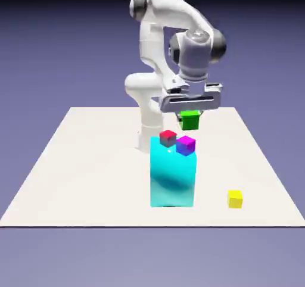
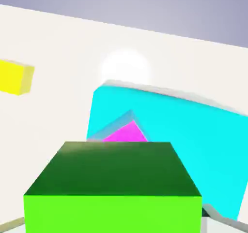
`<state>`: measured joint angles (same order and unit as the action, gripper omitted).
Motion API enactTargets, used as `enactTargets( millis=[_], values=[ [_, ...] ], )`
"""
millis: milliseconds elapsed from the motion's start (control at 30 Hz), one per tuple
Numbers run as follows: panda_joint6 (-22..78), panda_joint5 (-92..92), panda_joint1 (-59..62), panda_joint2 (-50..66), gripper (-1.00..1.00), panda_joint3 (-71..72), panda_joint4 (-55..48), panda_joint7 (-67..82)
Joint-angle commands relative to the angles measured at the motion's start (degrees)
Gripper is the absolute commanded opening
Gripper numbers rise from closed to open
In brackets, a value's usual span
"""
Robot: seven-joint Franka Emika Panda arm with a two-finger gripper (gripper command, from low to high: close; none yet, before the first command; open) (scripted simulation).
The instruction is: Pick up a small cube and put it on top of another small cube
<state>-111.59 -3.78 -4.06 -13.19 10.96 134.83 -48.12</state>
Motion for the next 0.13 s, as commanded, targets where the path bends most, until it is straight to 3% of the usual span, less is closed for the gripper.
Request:
enactTargets(
  millis=[0, 33, 100],
  values=[
    [-0.5, 0.2, 0.0, 0.1, -1.00, 0.0, 0.4, -0.1],
    [-0.5, 0.2, 0.0, 0.1, 1.00, 0.0, 0.4, -0.1],
    [2.0, 0.2, 0.0, -0.3, 1.00, -0.1, -1.6, -0.1]
  ],
)
